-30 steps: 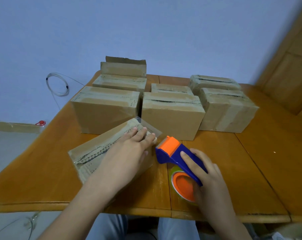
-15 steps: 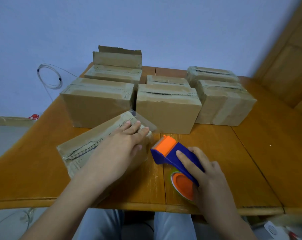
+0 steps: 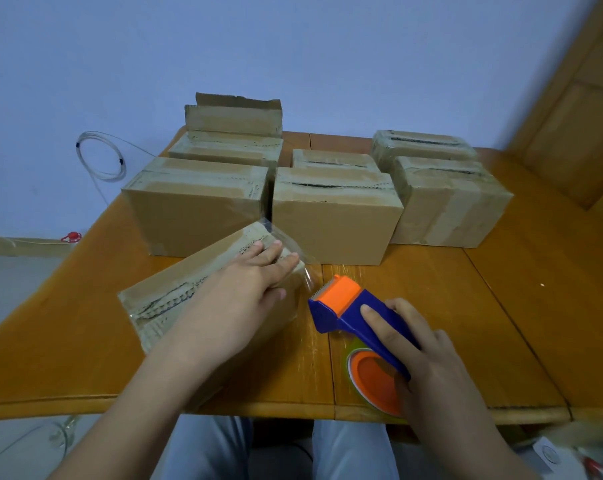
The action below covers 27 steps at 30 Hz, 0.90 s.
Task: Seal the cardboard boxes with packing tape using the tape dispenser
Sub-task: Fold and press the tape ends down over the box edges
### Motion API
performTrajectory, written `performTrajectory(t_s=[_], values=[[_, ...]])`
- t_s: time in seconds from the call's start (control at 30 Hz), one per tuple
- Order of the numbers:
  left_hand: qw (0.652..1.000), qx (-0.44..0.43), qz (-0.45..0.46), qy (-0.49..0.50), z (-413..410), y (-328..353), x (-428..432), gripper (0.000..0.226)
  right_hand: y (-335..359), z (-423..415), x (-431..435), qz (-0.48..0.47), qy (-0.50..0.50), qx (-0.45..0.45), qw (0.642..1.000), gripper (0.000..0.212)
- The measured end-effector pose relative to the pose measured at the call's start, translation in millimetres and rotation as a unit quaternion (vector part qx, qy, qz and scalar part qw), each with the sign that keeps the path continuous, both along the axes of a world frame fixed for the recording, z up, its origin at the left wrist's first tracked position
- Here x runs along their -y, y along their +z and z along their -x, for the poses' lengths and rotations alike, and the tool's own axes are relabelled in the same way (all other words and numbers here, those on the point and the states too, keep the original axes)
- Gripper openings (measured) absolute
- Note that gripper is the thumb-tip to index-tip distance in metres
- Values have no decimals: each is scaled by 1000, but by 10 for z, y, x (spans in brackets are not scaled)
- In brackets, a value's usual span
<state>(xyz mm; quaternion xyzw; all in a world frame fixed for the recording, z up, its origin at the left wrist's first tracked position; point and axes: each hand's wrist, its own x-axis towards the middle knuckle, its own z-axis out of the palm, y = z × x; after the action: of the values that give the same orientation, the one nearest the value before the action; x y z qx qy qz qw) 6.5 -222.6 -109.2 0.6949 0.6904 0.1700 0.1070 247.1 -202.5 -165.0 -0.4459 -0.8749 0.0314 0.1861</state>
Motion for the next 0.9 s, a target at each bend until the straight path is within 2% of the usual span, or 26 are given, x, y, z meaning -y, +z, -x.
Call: performTrajectory(t_s=[0.3, 0.43, 0.9], values=[[1000, -14, -6, 7, -32, 16, 16, 54, 60, 112, 3, 45, -26, 14, 999, 110], [1000, -27, -11, 6, -41, 22, 20, 54, 170, 161, 0, 91, 2, 38, 995, 83], [997, -38, -57, 26, -55, 45, 29, 50, 290, 272, -138, 81, 9, 105, 991, 78]])
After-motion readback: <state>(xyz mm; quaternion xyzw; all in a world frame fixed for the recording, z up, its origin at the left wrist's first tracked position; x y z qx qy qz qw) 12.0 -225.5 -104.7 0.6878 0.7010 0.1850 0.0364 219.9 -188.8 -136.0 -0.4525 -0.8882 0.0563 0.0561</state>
